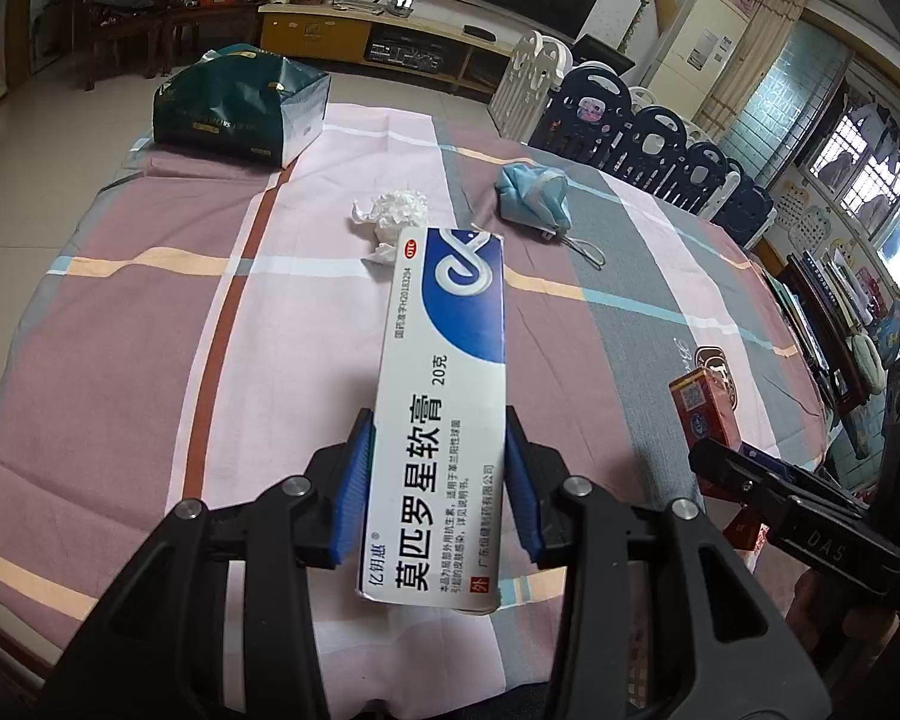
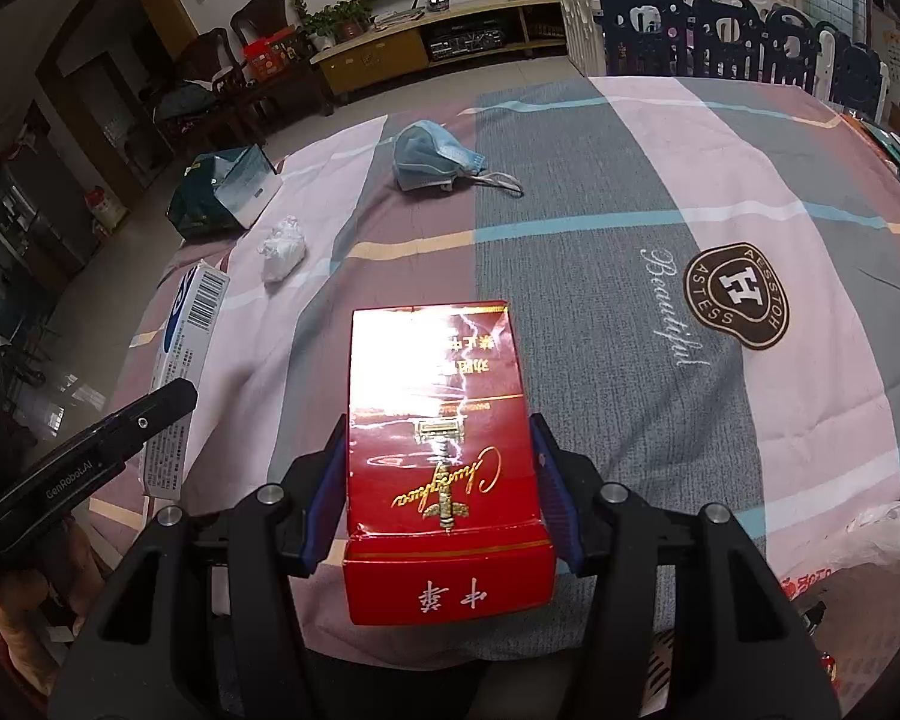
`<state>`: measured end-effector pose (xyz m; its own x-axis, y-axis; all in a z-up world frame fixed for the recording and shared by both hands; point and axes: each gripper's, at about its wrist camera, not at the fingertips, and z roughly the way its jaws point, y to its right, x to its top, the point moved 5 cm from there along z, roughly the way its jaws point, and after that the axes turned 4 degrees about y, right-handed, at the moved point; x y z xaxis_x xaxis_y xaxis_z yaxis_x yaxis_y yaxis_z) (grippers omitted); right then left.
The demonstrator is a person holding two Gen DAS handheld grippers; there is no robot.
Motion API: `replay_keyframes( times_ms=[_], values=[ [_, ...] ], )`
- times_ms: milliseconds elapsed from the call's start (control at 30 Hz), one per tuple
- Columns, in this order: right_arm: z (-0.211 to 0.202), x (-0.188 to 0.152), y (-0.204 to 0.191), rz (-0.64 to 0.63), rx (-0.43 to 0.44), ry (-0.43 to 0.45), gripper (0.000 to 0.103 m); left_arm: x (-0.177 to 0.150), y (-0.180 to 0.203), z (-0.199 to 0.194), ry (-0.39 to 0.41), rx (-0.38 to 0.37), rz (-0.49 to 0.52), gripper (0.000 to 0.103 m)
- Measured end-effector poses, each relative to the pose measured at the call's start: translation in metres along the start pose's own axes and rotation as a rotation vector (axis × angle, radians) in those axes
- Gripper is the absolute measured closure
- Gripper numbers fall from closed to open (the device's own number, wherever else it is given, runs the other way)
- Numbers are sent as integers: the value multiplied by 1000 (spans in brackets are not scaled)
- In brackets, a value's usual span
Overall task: Collect trash
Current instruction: 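Lift the red box with the right tool while the left tool holds the medicine box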
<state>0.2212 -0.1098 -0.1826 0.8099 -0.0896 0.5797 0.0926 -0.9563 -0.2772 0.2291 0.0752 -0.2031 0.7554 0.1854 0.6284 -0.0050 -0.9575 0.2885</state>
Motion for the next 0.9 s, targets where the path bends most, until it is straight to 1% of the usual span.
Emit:
replay_keyframes(
  times_ms=[533,900],
  values=[
    [-6,-1,-1,8,-2,13,47,3,1,0,8,-6,7,62],
    [-7,-4,-2,11,1,6,47,3,1,-1,8,-6,7,62]
  ],
)
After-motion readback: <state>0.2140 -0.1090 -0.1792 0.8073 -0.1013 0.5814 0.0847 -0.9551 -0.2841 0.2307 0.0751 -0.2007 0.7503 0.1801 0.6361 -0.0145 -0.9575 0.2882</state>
